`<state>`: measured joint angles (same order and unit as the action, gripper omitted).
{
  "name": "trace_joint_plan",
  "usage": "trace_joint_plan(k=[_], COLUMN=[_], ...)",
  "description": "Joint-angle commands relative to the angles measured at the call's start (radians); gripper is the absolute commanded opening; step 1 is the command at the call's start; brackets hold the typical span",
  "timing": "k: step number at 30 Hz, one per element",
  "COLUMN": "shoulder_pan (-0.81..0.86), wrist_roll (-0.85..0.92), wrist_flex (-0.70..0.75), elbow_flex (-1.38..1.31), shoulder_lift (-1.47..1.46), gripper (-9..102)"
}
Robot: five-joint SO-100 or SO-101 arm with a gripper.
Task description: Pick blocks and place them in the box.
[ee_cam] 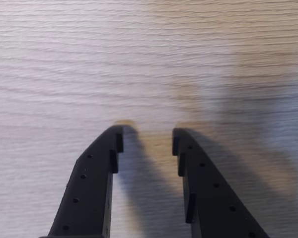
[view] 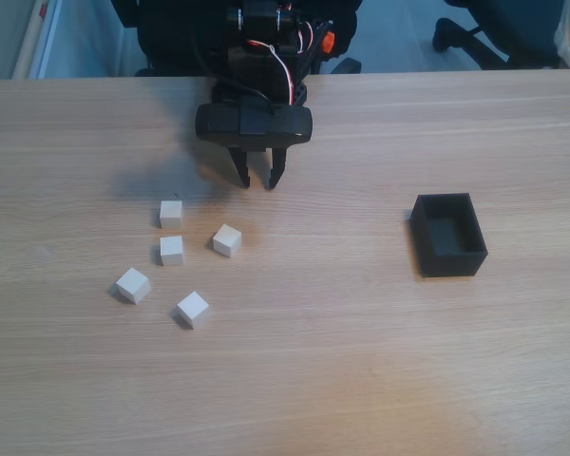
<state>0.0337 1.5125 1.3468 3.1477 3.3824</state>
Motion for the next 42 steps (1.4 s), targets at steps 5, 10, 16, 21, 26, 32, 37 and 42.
trace_joint_plan(k=[5, 10, 16, 21, 26, 32, 37, 42], shoulder_pan=[0.000, 0.000, -0.020, -0.075, -0.089, -0.086, -0.098, -0.095], wrist_roll=[0.003, 0.003, 0.000, -0.011, -0.044, -0.091, -0.091, -0.161], wrist_flex=[0.081, 0.081, 0.081, 0.081, 0.034, -0.158, -0.244, -0.258], elbow_flex=[0.063, 0.063, 0.063, 0.063, 0.063, 0.032, -0.054, -0.189], shoulder_lift=[0.029, 0.029, 0.029, 0.029, 0.029, -0.015, -0.138, -0.310], gripper=[8, 0, 0, 0, 0, 0, 0, 0])
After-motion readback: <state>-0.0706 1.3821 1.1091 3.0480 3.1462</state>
